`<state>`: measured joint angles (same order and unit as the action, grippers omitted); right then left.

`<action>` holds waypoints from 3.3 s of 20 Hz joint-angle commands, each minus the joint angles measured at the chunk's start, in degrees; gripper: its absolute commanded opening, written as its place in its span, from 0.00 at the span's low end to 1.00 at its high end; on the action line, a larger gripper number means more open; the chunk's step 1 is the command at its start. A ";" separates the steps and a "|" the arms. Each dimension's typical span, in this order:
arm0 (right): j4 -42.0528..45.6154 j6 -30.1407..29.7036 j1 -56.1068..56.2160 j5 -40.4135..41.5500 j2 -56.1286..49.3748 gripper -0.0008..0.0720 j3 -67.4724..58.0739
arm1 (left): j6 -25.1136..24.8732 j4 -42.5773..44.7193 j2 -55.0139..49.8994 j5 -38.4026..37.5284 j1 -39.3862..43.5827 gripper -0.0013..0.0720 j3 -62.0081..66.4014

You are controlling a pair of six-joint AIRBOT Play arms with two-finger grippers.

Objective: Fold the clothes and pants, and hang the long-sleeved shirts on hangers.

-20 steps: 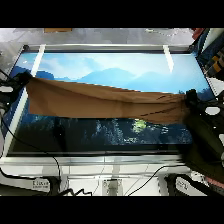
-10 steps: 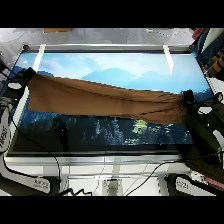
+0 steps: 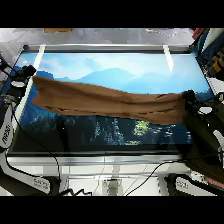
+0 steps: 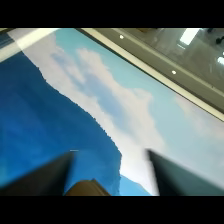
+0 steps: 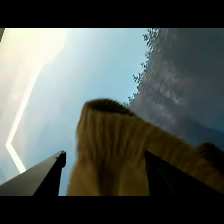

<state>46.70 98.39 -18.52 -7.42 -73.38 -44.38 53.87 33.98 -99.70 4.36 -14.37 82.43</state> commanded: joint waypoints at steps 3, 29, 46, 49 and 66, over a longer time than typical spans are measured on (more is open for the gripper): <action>0.59 -0.50 0.07 -5.44 0.07 0.79 -0.09 | -0.07 0.26 3.85 -6.49 0.09 0.80 0.13; 3.08 -27.58 2.14 -25.73 1.70 0.77 -8.15 | 30.80 15.43 5.07 -43.52 -17.94 0.99 -15.82; 4.31 -25.77 29.14 -5.31 -4.81 0.05 -16.98 | 20.59 15.52 8.07 -17.33 -8.76 0.04 -13.33; 4.26 -22.56 33.66 -8.96 -10.62 0.05 -22.45 | 10.95 15.52 16.00 -25.77 -8.72 0.04 -11.45; 9.22 -22.43 39.60 -18.18 -18.73 0.05 -33.42 | 20.46 20.94 16.22 -50.40 -19.17 0.97 -11.98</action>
<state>54.46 75.94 21.17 -24.56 -92.07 -77.65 67.46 54.83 -83.07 -36.07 -29.39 70.65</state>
